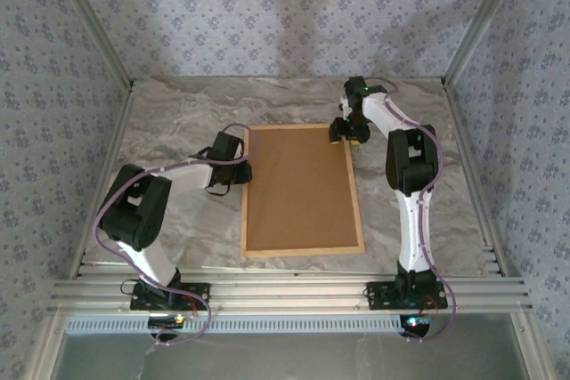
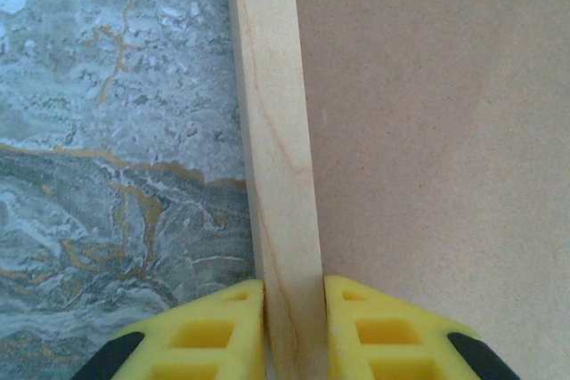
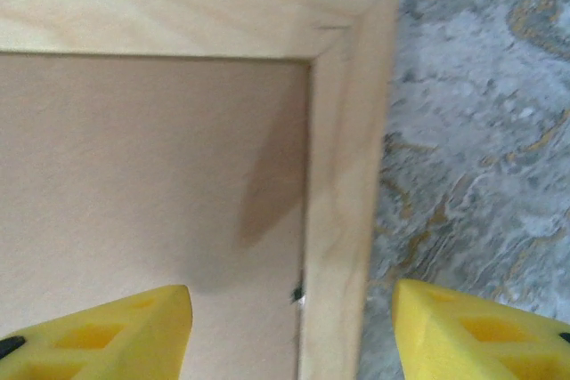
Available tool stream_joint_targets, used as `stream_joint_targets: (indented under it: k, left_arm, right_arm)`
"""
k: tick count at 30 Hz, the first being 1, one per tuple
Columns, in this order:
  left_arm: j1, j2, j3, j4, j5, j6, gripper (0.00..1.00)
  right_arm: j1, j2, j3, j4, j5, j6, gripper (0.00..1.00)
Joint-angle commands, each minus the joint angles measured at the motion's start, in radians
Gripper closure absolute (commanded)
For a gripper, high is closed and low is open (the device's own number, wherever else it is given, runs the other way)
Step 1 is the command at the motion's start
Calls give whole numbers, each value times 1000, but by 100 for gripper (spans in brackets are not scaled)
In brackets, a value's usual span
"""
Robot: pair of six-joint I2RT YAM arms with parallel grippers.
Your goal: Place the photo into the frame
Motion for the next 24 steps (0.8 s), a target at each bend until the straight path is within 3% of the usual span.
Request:
stream_joint_targets:
  k: [1,7,24]
  left_arm:
    - [3,72,-19,-91,-14,25,79]
    - [3,78,-8,-105,-15,25,79]
    - [7,89,9,-117,-16,36,79]
  right_arm:
    - [-11,-139,-50,36,40,18,37]
    - [-14,-260,-198,16,223,15,37]
    - [20,-336,-440,27,201,38,41]
